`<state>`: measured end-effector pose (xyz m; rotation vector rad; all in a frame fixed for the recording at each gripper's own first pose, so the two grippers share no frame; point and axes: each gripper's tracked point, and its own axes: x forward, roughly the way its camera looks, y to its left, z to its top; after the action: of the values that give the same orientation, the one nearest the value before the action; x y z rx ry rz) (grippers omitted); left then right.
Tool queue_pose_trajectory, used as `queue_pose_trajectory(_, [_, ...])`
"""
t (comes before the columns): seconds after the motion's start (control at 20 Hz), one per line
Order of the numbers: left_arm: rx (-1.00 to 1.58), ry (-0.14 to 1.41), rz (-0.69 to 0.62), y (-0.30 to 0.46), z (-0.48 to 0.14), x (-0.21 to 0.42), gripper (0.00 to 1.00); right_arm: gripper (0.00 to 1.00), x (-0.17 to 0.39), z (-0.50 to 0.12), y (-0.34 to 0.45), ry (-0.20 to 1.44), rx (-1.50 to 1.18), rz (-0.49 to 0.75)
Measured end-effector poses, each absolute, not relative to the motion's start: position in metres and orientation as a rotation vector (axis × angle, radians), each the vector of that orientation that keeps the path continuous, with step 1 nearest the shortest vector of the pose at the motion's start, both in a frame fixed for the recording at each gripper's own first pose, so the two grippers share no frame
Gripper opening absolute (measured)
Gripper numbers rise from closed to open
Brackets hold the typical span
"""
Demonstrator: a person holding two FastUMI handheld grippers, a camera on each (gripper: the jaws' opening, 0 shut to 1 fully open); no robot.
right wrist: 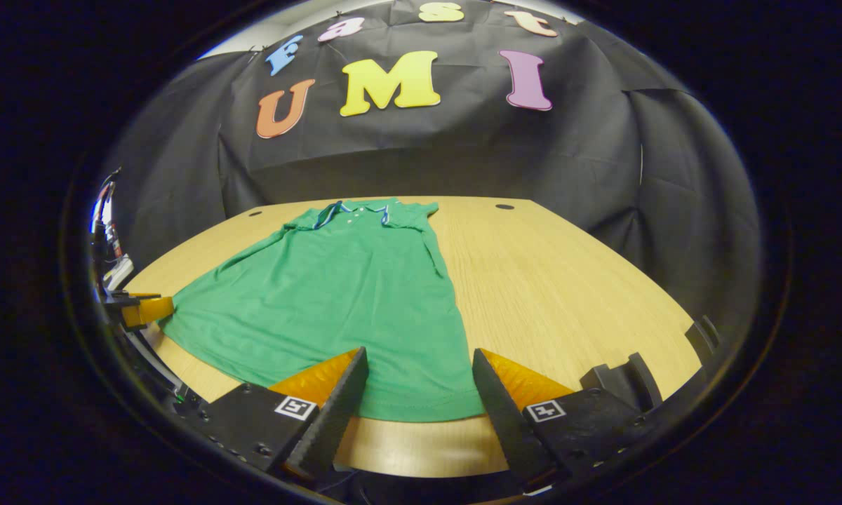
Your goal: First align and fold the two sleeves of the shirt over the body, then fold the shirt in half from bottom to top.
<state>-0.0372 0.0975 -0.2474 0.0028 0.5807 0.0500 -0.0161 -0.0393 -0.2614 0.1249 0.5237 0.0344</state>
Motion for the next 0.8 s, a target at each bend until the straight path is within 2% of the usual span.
queue_pose_trajectory(0.2, [-0.014,0.577,0.039,0.091,-0.247,-0.037,0.62,0.93,-0.016,-0.262,-0.039,0.523,0.121,0.032])
queue_pose_trajectory(0.25, [-0.009,0.578,0.040,0.090,-0.248,-0.036,0.72,0.93,-0.016,-0.262,-0.038,0.525,0.121,0.034])
queue_pose_trajectory(0.3, [-0.007,0.576,0.032,0.088,-0.247,-0.036,0.65,0.93,-0.016,-0.261,-0.034,0.532,0.126,0.046])
queue_pose_trajectory(0.35, [-0.008,0.580,0.028,0.086,-0.246,-0.036,0.60,0.82,-0.016,-0.262,-0.034,0.533,0.120,0.042])
queue_pose_trajectory(0.45, [-0.007,0.587,0.019,0.085,-0.247,-0.033,0.47,0.74,-0.016,-0.262,-0.025,0.545,0.127,0.067])
queue_pose_trajectory(0.5, [-0.006,0.588,0.009,0.083,-0.247,-0.032,0.33,0.65,-0.015,-0.259,-0.021,0.544,0.132,0.081])
queue_pose_trajectory(0.55, [-0.013,0.584,0.008,0.083,-0.247,-0.030,0.22,0.48,-0.014,-0.262,-0.014,0.553,0.143,0.102])
queue_pose_trajectory(0.6, [-0.020,0.580,0.009,0.082,-0.247,-0.028,0.15,0.37,-0.012,-0.260,-0.011,0.546,0.157,0.115])
queue_pose_trajectory(0.65, [-0.019,0.578,0.007,0.080,-0.247,-0.027,0.06,0.19,-0.011,-0.261,-0.008,0.556,0.168,0.126])
queue_pose_trajectory(0.7, [-0.019,0.575,0.005,0.079,-0.247,-0.025,0.05,0.09,-0.008,-0.259,-0.008,0.547,0.167,0.136])
queue_pose_trajectory(0.75, [-0.023,0.572,0.005,0.080,-0.246,-0.025,0.03,0.08,-0.008,-0.261,-0.007,0.555,0.173,0.140])
queue_pose_trajectory(0.8, [-0.044,0.563,0.005,0.079,-0.244,-0.024,0.03,0.00,-0.006,-0.258,-0.008,0.555,0.195,0.142])
